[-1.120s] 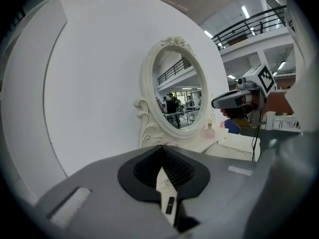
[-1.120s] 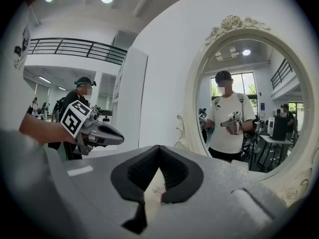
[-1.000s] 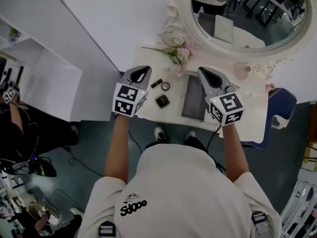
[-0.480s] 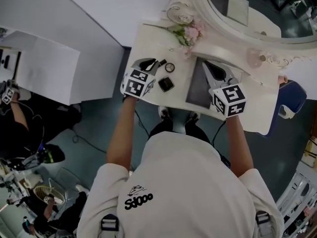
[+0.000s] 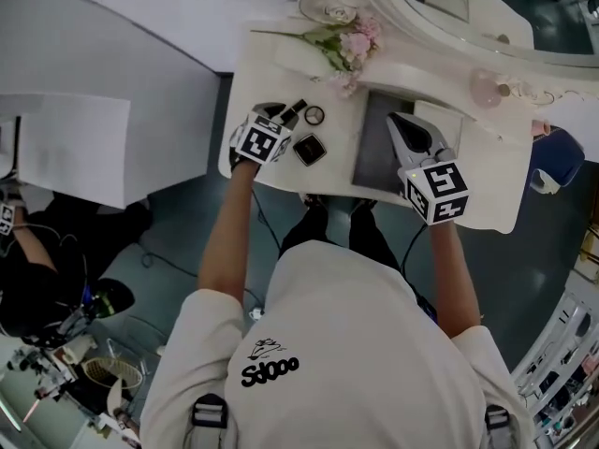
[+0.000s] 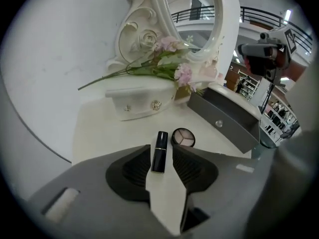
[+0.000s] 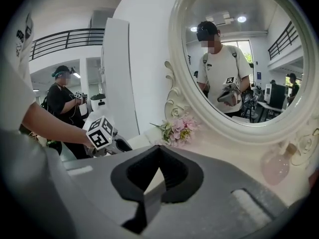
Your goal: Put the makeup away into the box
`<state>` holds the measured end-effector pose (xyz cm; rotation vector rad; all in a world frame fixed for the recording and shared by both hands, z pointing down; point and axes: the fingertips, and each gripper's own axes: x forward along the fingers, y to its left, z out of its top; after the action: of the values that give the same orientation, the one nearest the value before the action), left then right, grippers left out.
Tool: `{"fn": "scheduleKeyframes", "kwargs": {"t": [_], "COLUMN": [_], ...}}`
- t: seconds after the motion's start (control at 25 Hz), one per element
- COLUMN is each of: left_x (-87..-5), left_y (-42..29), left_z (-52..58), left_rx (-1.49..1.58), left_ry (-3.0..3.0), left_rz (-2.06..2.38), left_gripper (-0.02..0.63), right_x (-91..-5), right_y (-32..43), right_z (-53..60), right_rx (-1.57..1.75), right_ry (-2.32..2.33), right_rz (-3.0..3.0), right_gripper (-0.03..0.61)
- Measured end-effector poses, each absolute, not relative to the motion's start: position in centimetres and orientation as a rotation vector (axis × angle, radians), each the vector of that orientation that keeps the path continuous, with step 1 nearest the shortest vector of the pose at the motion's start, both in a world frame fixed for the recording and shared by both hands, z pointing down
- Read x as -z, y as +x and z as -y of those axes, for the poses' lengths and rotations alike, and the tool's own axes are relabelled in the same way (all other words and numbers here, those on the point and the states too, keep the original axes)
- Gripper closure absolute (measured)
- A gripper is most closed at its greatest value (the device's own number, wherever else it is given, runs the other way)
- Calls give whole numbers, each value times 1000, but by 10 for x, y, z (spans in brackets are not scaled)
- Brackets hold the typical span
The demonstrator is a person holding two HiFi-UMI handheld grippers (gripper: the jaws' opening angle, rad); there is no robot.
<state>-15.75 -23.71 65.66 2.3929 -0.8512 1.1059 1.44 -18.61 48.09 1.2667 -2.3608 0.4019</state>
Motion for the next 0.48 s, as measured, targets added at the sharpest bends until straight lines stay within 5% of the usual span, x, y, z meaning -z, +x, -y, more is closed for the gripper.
{"fn": "scheduleKeyframes", "kwargs": {"t": [0.48], "left_x": [-685], "left_y": [-151], "left_z": [236], "left_rx": [-1204], "left_ry": [2395], "left_rz": [843], "left_gripper": [495], "right_x": [-486], "right_y": [28], "right_z": [185], "right_rx": [-438], "right_ry": [1296], "right_rz": [2323], "right_gripper": [577]}}
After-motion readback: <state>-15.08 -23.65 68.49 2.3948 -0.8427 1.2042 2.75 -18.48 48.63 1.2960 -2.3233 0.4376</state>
